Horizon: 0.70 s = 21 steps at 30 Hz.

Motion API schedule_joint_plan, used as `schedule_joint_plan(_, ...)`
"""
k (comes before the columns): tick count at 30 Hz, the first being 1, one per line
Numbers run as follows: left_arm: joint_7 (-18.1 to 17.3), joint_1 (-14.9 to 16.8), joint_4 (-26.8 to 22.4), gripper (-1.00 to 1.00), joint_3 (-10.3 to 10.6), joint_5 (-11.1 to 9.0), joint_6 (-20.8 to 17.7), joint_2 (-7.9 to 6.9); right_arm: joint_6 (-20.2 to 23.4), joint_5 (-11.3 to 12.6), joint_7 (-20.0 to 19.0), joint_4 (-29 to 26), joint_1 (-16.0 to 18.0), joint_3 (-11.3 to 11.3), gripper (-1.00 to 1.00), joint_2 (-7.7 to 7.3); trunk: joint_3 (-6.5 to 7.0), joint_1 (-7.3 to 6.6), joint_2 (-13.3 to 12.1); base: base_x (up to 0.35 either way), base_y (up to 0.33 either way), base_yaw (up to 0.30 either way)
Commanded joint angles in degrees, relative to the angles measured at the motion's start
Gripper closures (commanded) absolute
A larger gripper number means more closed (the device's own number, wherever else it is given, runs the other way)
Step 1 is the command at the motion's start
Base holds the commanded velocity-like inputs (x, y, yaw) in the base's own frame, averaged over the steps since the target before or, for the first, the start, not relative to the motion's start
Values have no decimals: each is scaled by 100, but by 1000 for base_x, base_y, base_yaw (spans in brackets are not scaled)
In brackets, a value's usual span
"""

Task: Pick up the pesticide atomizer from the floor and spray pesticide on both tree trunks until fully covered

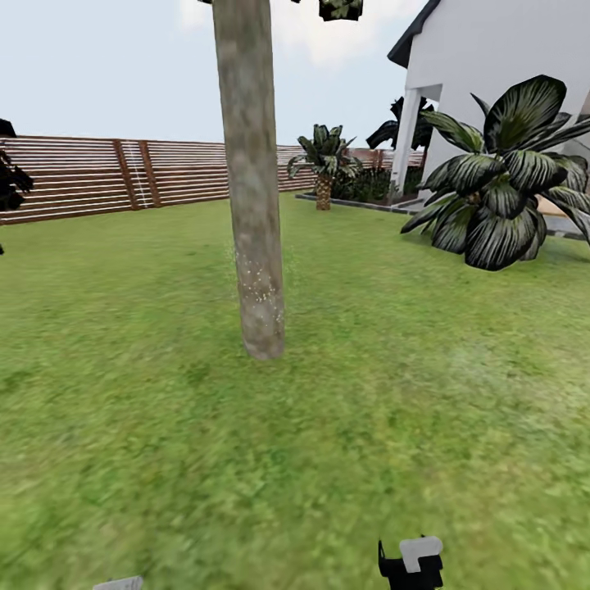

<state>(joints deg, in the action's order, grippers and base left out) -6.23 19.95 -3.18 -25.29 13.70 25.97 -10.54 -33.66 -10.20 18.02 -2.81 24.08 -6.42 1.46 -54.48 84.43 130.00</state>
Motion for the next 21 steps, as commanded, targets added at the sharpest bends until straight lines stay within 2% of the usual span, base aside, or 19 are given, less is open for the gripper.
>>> schedule_joint_plan(1,-1,0,1,100,-2,-6,-2,0,0,0,0,0,0,1,-100,5,1,0,0,-192,-143,267)
schedule_joint_plan(21,-1,-3,2,100,9,-24,-7,34,0,0,0,0,0,1,-100,21,3,0,0,-17,-12,279)
